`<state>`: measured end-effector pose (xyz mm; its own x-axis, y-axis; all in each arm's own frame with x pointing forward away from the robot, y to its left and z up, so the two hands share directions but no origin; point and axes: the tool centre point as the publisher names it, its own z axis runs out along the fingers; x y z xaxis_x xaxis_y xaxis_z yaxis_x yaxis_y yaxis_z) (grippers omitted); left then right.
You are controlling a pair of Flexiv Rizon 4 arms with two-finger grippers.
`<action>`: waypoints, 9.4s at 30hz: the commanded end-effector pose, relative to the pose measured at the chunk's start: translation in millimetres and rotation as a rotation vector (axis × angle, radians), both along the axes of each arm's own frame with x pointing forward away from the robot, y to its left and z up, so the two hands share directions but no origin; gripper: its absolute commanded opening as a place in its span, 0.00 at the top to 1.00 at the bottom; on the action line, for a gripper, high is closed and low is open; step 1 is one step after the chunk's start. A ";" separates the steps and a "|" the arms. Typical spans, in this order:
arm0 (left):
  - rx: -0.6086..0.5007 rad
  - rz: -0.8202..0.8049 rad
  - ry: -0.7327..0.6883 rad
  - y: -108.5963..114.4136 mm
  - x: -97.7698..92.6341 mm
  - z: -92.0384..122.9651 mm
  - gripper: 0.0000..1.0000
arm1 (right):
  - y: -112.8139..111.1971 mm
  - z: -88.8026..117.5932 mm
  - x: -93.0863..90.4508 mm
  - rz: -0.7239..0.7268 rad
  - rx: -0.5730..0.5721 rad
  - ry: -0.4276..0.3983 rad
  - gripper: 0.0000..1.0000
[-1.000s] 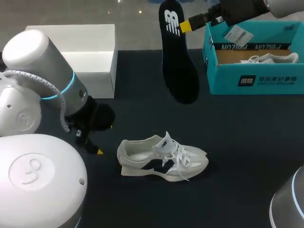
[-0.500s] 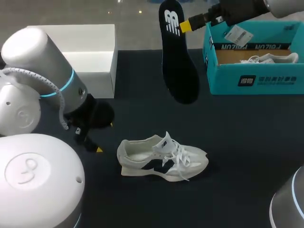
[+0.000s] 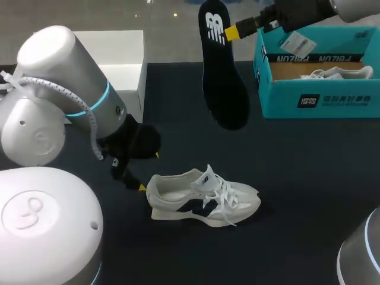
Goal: Take the shoe out of the shoebox, open the shoe tongue, remove and reinsert the insole, then place the shoe into the shoebox
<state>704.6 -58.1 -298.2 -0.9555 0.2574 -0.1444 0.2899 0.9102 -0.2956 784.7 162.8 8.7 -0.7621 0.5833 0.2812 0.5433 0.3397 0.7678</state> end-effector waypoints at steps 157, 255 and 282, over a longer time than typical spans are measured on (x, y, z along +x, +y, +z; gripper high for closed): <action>0.113 -1.136 0.041 -120.6 -14.4 -32.3 1.00 | -63.1 52.0 -11.8 -0.144 -0.046 -0.105 1.00; -0.932 -0.328 -0.551 -58.7 40.9 101.7 0.00 | -63.1 52.0 -11.8 -0.144 -0.046 -0.105 1.00; -0.961 -0.413 -0.579 -76.7 38.2 106.3 0.00 | -63.1 52.0 -11.8 -0.144 -0.046 -0.105 1.00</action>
<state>743.3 -134.0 -191.6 -0.5568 0.0827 -0.8265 0.8225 0.1937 -0.5347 770.9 97.7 60.9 -0.6951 0.6975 0.1744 0.5043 0.3001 0.8097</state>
